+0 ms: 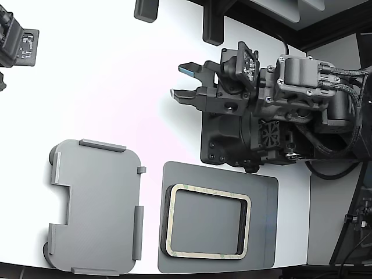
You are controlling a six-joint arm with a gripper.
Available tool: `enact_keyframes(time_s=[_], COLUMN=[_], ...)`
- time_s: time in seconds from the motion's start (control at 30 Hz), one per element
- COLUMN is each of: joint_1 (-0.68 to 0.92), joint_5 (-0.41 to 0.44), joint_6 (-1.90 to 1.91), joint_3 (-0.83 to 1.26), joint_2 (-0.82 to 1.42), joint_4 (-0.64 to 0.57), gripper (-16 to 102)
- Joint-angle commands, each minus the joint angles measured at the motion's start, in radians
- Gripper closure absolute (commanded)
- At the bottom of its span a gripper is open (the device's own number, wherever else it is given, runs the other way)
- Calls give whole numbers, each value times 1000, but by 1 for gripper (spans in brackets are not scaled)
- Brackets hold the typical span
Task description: Grab top frame and put it into gray box.
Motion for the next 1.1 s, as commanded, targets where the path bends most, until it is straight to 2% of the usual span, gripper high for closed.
enact_keyframes(time_s=[0.0, 0.27, 0.33, 0.4, 0.6, 0.67, 0.8, 0.87, 0.93, 1.07], joint_1=[-11, -11, -9, -8, 58, 106, 173, 204, 232, 311], joint_5=[-14, -18, -15, -25, -44, -17, -20, -38, -64, -58], joint_6=[-8, -12, -11, -18, -265, -413, -707, -821, -950, -1266], joint_3=[-21, -35, -81, -138, -276, -336, -462, -548, -629, -764], joint_2=[21, 9, -31, -75, -199, -239, -353, -425, -492, -623], joint_4=[-6, -6, -6, -3, 26, 69, 130, 204, 279, 407], gripper=[-13, -14, -13, -4, -7, 5, -1, -12, -12, -14])
